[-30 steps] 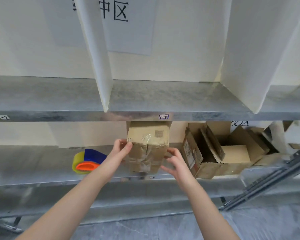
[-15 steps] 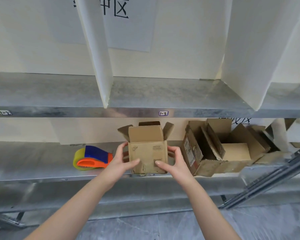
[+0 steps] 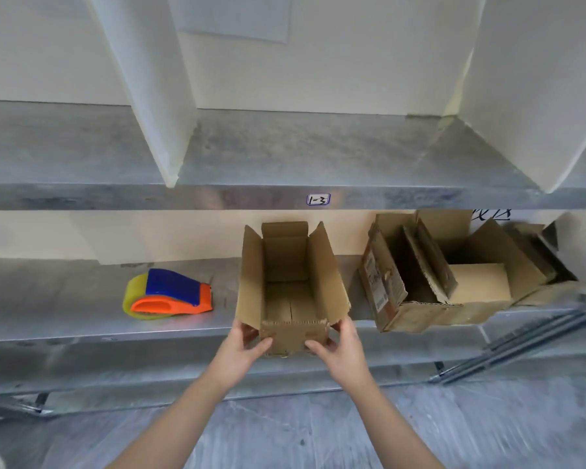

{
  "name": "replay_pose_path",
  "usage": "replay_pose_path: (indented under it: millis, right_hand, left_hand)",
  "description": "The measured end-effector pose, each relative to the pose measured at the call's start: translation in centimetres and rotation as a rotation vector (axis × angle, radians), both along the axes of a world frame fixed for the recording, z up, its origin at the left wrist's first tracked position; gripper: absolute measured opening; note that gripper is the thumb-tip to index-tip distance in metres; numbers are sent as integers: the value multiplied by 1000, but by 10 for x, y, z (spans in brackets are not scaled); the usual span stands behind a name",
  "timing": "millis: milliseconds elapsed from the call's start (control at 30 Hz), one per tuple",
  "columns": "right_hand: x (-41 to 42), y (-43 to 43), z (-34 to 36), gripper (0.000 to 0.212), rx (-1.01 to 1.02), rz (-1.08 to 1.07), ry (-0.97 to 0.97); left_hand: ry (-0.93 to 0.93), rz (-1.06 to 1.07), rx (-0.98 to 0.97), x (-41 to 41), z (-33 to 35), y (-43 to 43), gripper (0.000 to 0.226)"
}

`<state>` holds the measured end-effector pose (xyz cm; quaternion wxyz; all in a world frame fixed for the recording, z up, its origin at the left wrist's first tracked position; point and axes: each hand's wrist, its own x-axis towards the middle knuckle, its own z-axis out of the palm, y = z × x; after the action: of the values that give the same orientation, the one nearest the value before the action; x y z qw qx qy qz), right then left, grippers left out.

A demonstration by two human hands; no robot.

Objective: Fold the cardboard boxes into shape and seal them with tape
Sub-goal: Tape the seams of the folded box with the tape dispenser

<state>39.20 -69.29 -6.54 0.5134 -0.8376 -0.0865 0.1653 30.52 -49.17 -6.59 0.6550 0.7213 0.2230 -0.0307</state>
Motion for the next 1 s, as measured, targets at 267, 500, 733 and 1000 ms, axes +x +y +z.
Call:
replay_pose_path:
  millis: [267, 500, 733, 1000]
  right_hand:
    - [22, 2, -32, 64, 5, -8, 64]
    - [17, -3, -24, 94, -165, 95, 33]
    - [-11, -45, 20, 97, -343, 136, -237]
    - [-22, -80, 46, 94, -401, 48, -347]
  left_hand:
    - [37, -25, 68, 22, -31, -2, 76]
    - [-23, 38, 189, 34, -33, -5, 60]
    - [-16, -3, 146, 14, 2, -16, 63]
    - [-74, -55, 134, 17, 23, -67, 65]
